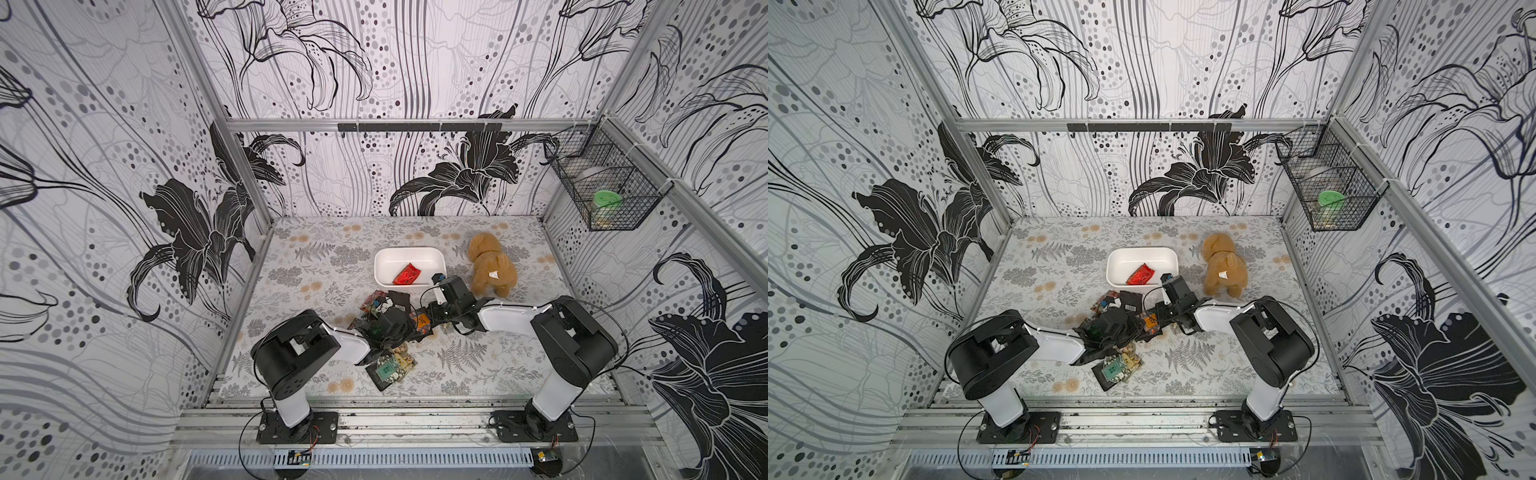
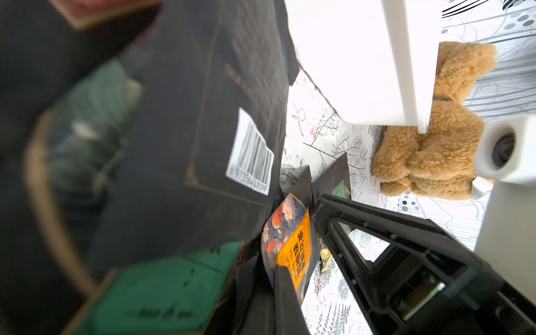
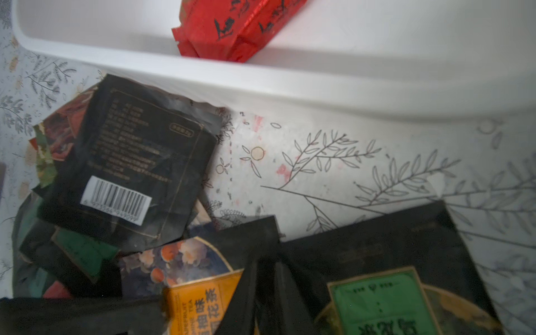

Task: Put the tea bags into the storage box
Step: Pick up the tea bag from the center of the board.

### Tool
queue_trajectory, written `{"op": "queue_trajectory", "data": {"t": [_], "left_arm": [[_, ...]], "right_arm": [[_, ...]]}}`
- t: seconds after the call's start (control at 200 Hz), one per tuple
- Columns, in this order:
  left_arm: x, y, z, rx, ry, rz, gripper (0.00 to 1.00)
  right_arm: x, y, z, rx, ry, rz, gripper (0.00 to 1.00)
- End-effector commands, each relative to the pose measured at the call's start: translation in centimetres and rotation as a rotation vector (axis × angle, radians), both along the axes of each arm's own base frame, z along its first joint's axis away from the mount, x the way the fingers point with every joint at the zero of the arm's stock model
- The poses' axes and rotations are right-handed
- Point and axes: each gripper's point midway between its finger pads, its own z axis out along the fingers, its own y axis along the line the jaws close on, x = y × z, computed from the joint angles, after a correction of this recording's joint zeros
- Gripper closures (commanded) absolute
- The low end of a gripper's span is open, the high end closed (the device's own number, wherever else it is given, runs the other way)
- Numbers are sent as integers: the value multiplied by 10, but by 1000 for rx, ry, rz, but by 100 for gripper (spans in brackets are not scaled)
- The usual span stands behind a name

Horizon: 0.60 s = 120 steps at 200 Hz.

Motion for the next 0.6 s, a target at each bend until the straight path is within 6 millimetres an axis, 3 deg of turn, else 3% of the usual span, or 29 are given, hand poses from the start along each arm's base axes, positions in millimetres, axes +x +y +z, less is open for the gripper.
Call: {"op": "queue_trajectory", "data": {"t": [0.0,0.29,0.596], "left_arm": [[0,-6,11,-41,-33,-31,93],[5,-19,20,-96,-64,-57,74],[10,-29,20,-116,-63,-74,72]], "right_arm": [[-9,-3,-12,-28,44,25,84],[-14,-1,-13,-9,56,39,86],[-17,3,-9,20,56,47,87]]}}
